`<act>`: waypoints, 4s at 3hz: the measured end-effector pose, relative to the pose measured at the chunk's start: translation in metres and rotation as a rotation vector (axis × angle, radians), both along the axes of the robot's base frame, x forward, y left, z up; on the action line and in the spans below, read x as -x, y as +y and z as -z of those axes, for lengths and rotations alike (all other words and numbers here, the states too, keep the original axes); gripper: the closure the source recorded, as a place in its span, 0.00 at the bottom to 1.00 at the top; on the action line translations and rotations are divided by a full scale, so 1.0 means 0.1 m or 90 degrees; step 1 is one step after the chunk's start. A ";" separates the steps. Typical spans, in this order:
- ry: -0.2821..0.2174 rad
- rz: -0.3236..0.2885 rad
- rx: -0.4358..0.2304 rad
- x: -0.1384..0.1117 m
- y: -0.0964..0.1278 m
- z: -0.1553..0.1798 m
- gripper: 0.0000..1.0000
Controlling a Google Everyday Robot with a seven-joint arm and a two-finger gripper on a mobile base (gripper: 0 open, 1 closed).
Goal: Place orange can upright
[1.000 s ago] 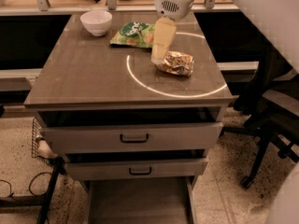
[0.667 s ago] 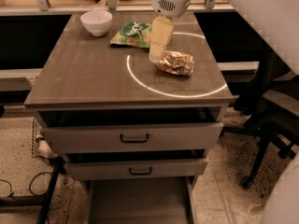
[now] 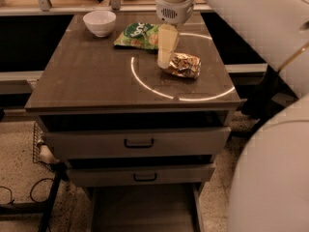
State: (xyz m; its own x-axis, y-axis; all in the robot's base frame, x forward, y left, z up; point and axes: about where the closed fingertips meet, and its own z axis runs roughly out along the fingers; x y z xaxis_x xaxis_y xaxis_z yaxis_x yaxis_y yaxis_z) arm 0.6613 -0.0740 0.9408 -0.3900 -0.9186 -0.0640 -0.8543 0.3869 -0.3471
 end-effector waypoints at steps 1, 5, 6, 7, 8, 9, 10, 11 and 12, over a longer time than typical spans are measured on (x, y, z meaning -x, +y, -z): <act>0.025 0.022 0.020 -0.10 -0.11 0.19 0.00; 0.097 0.053 -0.041 -0.19 -0.14 0.75 0.00; 0.113 0.040 -0.064 -0.16 -0.12 0.88 0.00; 0.124 0.018 -0.072 -0.12 -0.08 0.99 0.25; 0.120 0.018 -0.073 -0.15 -0.07 1.00 0.49; 0.118 0.016 -0.075 -0.18 -0.05 1.04 0.78; 0.116 0.015 -0.077 -0.20 -0.03 1.06 1.00; 0.114 0.014 -0.076 -0.20 -0.03 1.05 1.00; 0.101 0.021 -0.116 -0.18 -0.16 0.78 1.00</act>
Offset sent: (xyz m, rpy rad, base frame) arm 0.0113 -0.0298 -0.0494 -0.0171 0.1377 -0.0903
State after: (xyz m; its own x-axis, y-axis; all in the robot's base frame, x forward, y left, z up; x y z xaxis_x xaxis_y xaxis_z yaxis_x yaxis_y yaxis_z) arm 0.6794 -0.0900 0.8629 -0.4373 -0.8844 -0.1627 -0.8787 0.4588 -0.1317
